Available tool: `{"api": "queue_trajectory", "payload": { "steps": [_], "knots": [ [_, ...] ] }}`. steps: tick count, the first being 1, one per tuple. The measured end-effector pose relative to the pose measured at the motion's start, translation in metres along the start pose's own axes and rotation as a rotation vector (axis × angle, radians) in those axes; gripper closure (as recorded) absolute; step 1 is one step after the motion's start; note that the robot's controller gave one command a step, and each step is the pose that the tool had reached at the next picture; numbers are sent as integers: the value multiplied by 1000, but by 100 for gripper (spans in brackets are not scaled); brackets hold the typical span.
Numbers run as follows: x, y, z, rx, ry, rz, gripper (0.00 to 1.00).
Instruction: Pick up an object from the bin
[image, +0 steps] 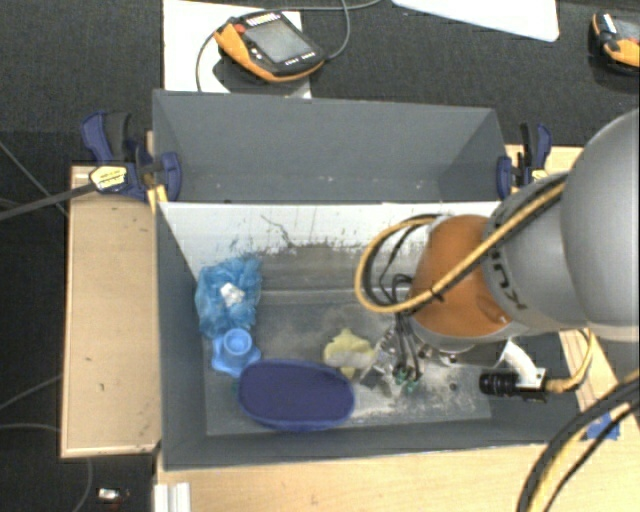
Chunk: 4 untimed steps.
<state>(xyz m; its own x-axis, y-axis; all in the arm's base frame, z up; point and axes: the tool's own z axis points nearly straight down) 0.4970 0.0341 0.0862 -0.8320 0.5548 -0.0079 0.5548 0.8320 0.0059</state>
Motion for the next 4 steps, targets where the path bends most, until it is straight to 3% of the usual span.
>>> {"api": "queue_trajectory", "payload": {
  "steps": [2, 4],
  "knots": [
    [0, -1, -82, 6, 6, -2, 100],
    [-1, -1, -141, 4, 4, -7, 100]
  ]
}}
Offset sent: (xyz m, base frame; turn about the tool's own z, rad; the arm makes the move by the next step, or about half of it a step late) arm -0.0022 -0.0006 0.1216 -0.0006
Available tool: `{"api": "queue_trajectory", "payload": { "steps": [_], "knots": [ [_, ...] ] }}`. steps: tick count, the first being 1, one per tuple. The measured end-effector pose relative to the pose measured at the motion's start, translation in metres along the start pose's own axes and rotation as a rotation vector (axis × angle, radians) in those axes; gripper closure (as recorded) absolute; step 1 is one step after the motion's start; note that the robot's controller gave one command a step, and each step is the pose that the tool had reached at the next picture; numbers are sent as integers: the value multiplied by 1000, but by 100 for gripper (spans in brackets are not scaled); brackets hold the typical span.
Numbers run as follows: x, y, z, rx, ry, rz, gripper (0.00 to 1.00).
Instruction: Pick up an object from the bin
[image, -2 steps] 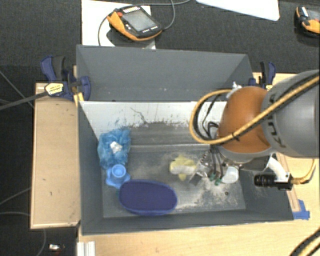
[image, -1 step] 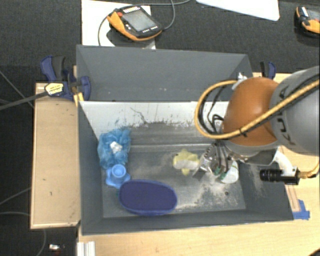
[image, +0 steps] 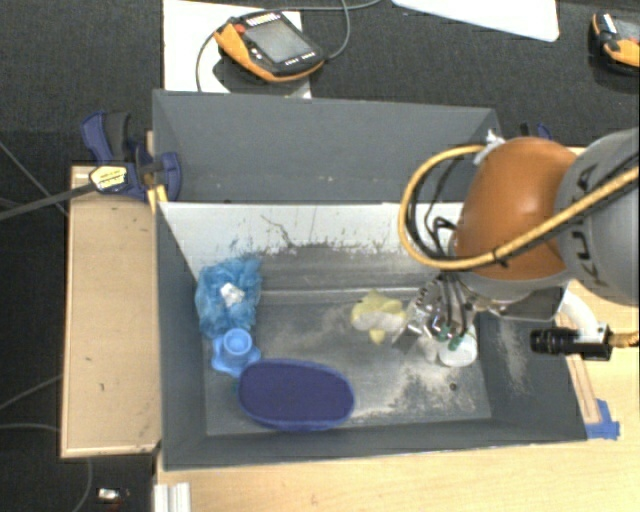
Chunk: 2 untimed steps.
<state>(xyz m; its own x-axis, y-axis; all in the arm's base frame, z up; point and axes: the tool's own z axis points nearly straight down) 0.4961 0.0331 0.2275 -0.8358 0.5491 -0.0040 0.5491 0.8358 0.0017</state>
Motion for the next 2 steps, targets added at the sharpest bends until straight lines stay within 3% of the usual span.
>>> {"api": "queue_trajectory", "payload": {
  "steps": [2],
  "knots": [
    [0, 0, -7, 0, 0, -2, 100]
  ]
}}
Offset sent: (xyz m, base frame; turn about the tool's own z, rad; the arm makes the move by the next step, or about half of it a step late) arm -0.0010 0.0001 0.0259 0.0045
